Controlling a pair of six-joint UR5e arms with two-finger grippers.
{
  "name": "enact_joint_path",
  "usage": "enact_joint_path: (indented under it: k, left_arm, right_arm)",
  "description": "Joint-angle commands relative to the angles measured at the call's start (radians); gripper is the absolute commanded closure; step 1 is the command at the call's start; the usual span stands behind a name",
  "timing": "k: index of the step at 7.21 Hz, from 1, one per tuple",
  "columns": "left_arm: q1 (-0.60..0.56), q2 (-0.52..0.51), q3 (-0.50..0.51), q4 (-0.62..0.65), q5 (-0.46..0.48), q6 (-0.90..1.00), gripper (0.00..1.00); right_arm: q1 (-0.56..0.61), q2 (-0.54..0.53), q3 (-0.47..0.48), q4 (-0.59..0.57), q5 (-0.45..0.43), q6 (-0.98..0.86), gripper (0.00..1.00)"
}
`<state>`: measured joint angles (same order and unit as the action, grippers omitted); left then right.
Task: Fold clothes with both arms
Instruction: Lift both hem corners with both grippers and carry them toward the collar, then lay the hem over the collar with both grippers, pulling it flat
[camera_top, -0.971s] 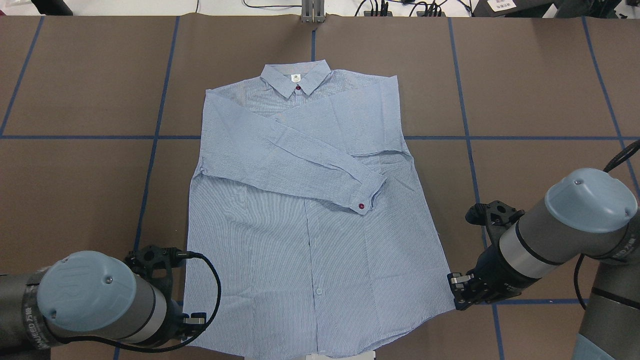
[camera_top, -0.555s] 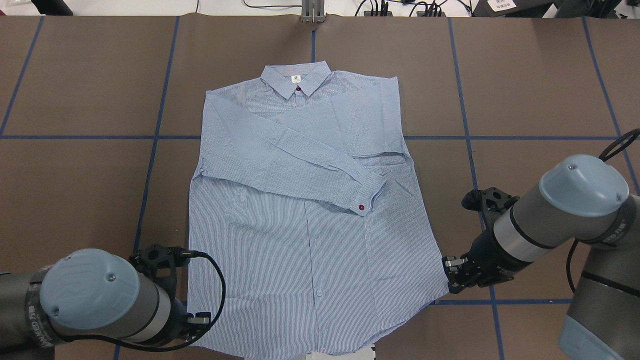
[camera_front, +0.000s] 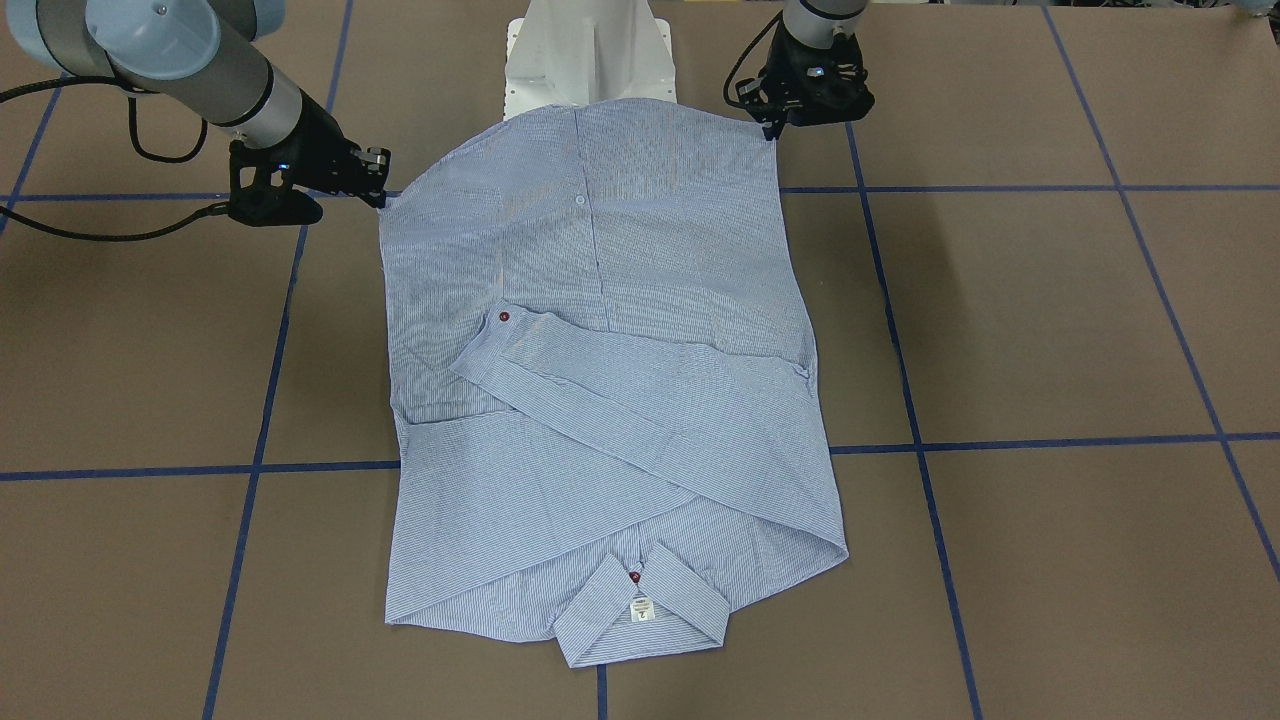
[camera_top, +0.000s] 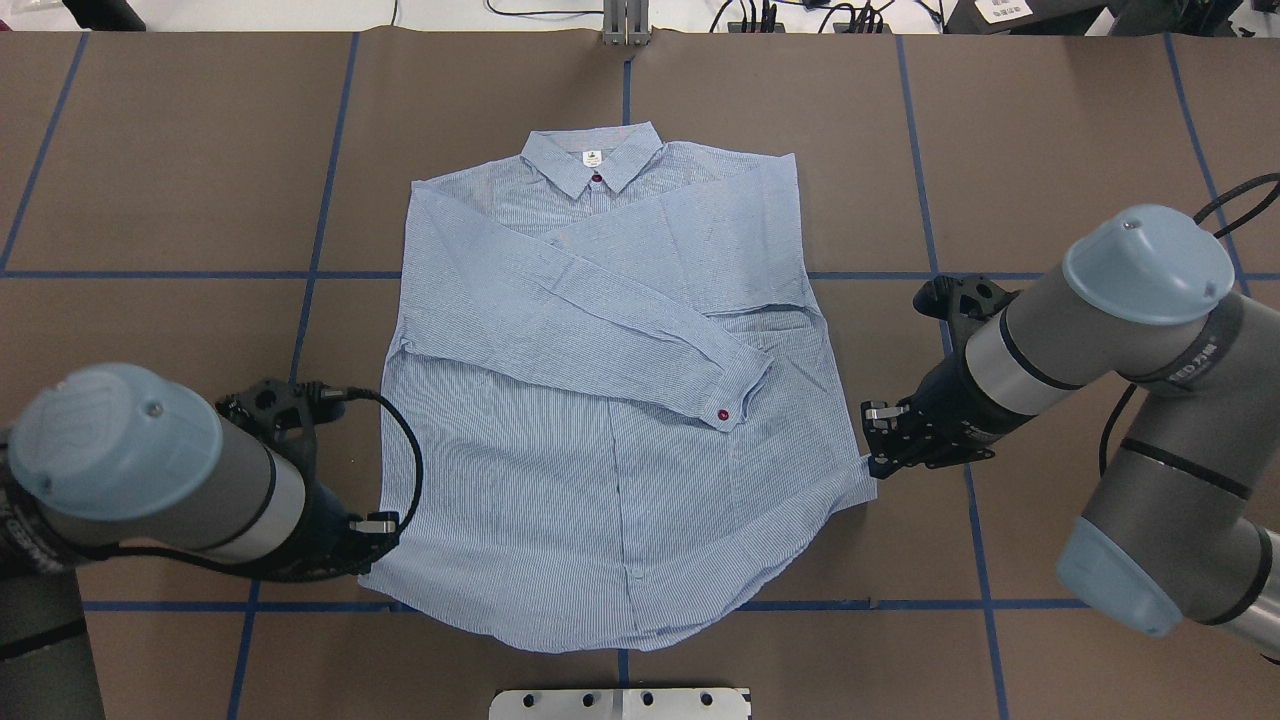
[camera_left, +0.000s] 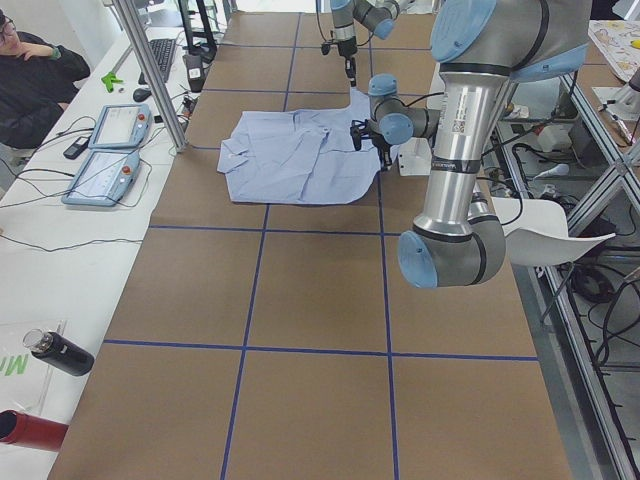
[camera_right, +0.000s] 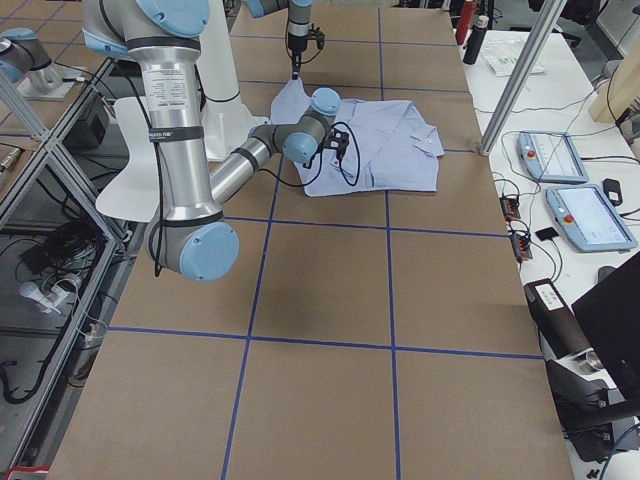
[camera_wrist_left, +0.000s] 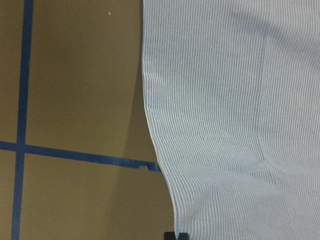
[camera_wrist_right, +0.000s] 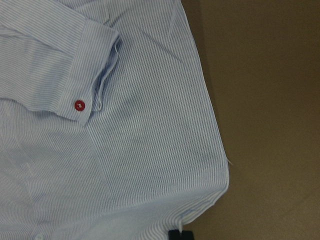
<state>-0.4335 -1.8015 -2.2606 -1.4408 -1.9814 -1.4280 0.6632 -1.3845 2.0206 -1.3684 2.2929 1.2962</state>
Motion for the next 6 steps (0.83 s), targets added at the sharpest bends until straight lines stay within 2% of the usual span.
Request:
enact_joint_path:
  k: [1, 2, 4, 6]
  left_arm:
    - [-0.160, -0.007, 0.027, 0.000, -0.074, 0.080, 1.00]
    - [-0.192, -0.018, 0.071, -0.010, -0.089, 0.089, 1.00]
    - [-0.221, -0.111, 0.179, -0.012, -0.086, 0.093, 1.00]
    - [-0.250, -0.120, 0.199, -0.015, -0.082, 0.095, 1.00]
  right_arm:
    - [0.041, 0.070, -0.068, 0.000, -0.001, -0.002, 1.00]
    - [0.076, 0.109, -0.101, 0.000, 0.000, -0.003, 1.00]
    - [0.148, 0.195, -0.187, -0.001, 0.003, -0.021, 1.00]
    - [0.199, 0.267, -0.285, 0.000, 0.002, -0.049, 1.00]
